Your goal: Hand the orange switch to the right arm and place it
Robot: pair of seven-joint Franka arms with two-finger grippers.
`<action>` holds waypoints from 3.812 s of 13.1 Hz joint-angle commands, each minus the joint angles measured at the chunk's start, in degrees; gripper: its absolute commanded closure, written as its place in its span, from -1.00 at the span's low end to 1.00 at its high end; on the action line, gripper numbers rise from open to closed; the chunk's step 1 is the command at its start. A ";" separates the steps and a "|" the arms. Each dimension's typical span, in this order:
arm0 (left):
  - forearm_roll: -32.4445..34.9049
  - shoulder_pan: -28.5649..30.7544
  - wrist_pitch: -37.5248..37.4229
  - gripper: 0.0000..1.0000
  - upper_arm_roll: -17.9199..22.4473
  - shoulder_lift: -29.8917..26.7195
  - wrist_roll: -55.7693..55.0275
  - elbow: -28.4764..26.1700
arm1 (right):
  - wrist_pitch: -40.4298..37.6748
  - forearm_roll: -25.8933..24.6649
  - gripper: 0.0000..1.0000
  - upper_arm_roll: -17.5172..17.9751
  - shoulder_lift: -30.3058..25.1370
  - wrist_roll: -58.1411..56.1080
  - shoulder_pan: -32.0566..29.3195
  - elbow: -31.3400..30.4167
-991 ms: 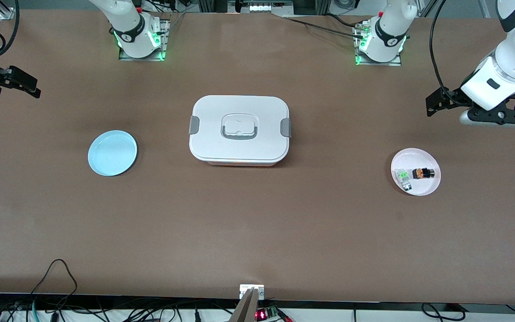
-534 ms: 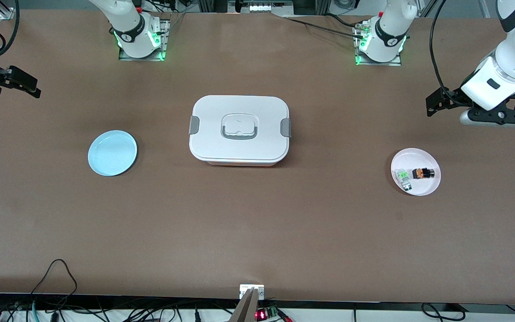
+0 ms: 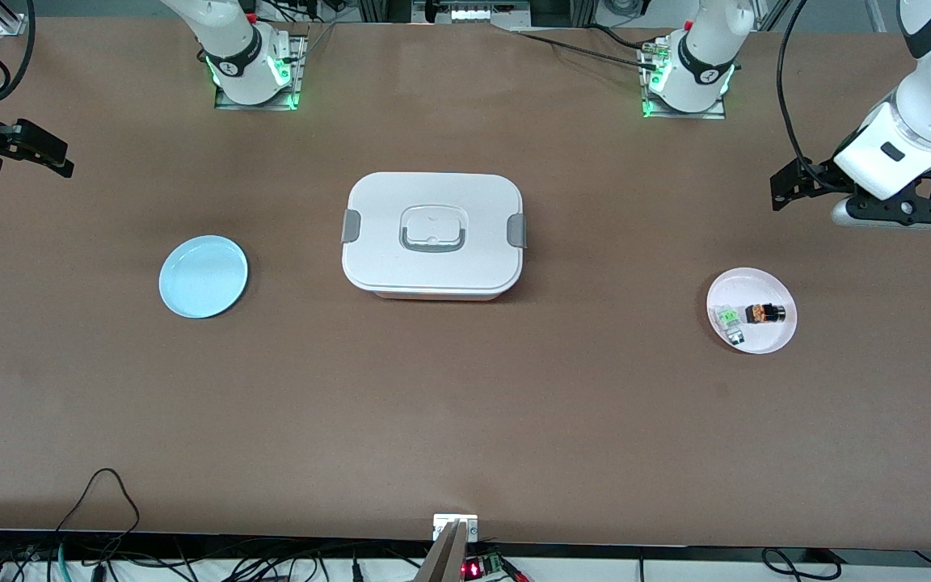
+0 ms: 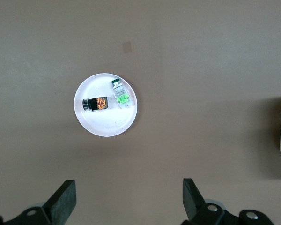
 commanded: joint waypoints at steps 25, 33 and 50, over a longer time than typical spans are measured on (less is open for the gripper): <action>-4.05 0.19 -2.81 -1.00 0.71 4.24 -0.15 4.68 | -3.05 0.55 -1.00 -0.41 -0.38 -0.13 -0.09 2.57; -4.31 0.45 -7.48 -1.00 0.89 13.38 -0.33 12.68 | -2.26 1.52 -1.00 0.11 0.94 0.22 0.35 3.09; 6.58 7.75 19.69 -1.00 0.80 19.56 5.01 1.50 | 0.90 1.52 -1.00 -0.06 2.35 0.14 0.26 3.09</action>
